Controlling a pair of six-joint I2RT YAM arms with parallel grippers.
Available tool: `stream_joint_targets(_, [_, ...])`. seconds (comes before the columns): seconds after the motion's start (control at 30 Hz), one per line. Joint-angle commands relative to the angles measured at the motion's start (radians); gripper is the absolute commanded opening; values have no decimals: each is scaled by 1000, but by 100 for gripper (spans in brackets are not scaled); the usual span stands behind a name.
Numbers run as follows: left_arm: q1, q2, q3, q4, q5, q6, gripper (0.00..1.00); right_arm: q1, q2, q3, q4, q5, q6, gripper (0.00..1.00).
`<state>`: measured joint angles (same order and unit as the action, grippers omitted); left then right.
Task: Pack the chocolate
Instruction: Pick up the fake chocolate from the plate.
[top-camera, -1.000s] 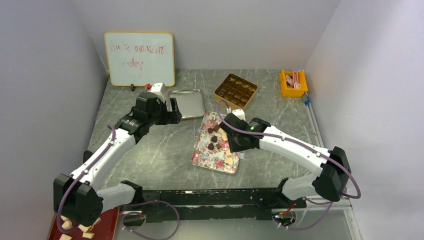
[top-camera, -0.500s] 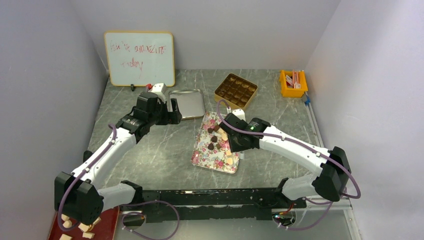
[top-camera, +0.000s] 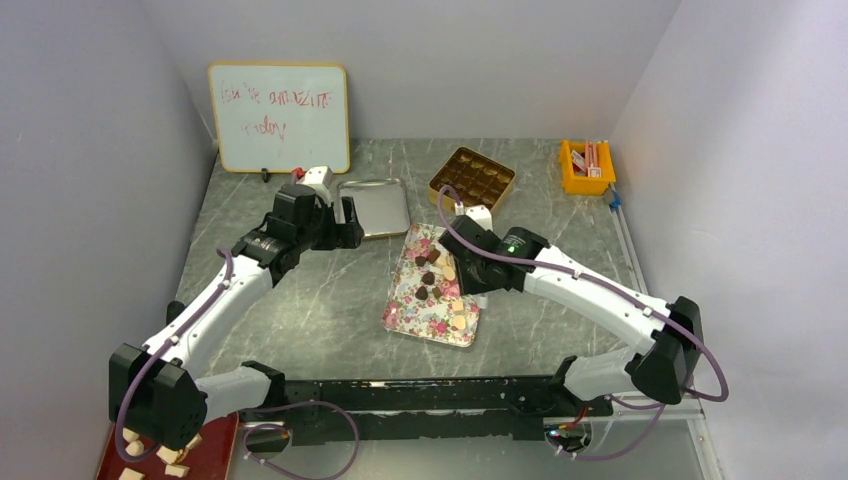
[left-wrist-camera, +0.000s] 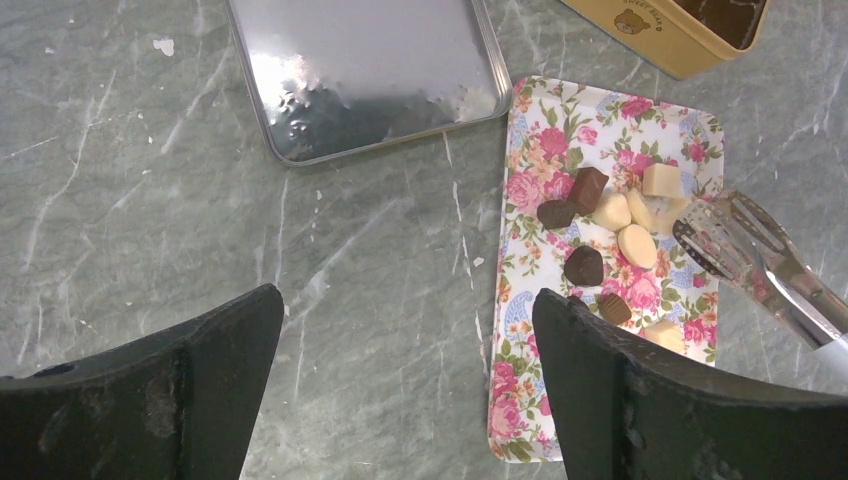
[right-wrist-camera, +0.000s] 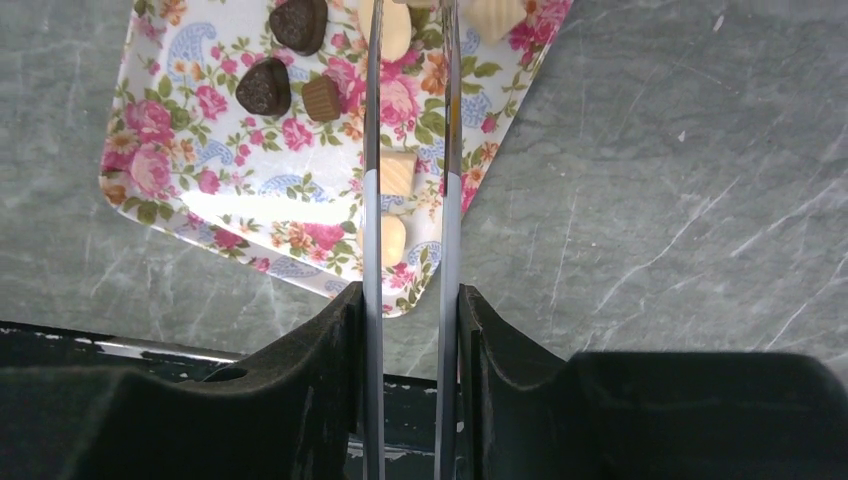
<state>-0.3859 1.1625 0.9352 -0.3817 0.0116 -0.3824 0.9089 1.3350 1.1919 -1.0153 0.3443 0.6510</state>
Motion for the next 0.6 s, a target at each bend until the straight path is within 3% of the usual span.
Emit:
stream_joint_targets(0.0, [-4,-9,23,30,8,5,100,5,-29,88,-28,51,2,4])
stream_joint_targets(0.33, [-4,-4,19,41,8,5,100,-1,54,255,-68,125,-36,0])
stream_joint_targets(0.57, [-4,-3,17,47,11,4,100,-128,105,313,6,108,-115,0])
